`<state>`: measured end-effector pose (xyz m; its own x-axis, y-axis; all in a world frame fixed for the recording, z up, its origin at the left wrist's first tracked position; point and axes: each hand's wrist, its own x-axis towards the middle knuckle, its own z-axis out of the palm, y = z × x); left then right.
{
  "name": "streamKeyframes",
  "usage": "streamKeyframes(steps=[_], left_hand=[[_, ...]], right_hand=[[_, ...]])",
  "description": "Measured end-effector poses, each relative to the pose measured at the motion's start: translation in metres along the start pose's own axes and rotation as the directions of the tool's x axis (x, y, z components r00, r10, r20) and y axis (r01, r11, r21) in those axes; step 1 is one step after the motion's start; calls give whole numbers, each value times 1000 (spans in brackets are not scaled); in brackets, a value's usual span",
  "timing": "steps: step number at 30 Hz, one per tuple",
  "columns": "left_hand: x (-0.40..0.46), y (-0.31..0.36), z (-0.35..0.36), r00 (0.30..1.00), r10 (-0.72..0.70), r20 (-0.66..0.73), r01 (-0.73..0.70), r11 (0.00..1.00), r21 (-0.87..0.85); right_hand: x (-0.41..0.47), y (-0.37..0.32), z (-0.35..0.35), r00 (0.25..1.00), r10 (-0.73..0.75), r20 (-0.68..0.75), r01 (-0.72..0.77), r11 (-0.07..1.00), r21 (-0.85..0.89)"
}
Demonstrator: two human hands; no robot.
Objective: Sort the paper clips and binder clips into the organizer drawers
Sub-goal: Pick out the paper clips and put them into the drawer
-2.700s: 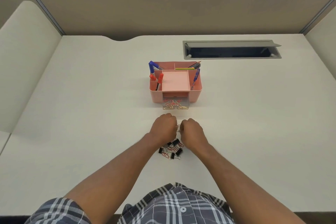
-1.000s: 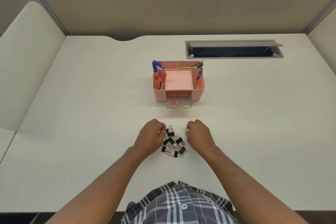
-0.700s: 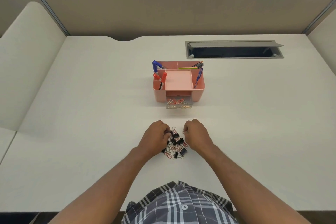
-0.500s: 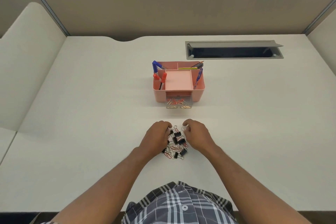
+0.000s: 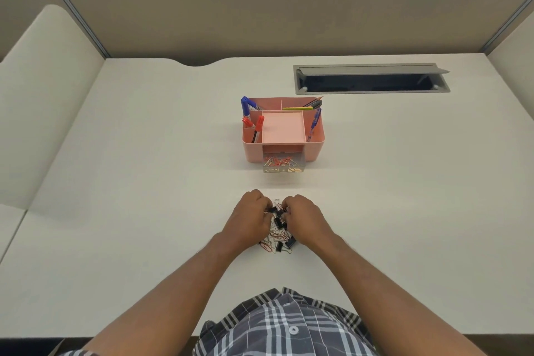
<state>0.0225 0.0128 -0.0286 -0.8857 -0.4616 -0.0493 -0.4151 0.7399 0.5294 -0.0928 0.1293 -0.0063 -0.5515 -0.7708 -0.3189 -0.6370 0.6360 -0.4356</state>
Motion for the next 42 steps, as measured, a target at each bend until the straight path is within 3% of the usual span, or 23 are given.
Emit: streamKeyframes(steps=[5,12,18,23,28,32,42], left_hand=[[0,0,-1,998,-2,-57,1,1000,-18],[6,-6,-11,978,-121,-170,109,991,-77],[11,-8,-9,972,-199,-129,197,980,-26],[10,-4,-18,972,-230,-47,223,967,-122],[-2,-14,-24,984,-155,83,162,983,-91],[-3,-17,-20,996,-60,70,60,998,8],[3,-2,-14,998,-39,58,37,998,46]], right_hand=[[3,5,-2,1000,11,4,-11,1000,7],[4,21,-12,994,79,-79,-73,994,79],[4,23,-16,991,84,-109,-78,995,59],[5,7,-14,992,-58,-109,58,998,-4],[5,-6,-4,997,-60,-38,54,988,-144],[6,-12,0,998,-51,-48,43,987,-156],[10,-23,3,994,-101,-36,93,981,-171]])
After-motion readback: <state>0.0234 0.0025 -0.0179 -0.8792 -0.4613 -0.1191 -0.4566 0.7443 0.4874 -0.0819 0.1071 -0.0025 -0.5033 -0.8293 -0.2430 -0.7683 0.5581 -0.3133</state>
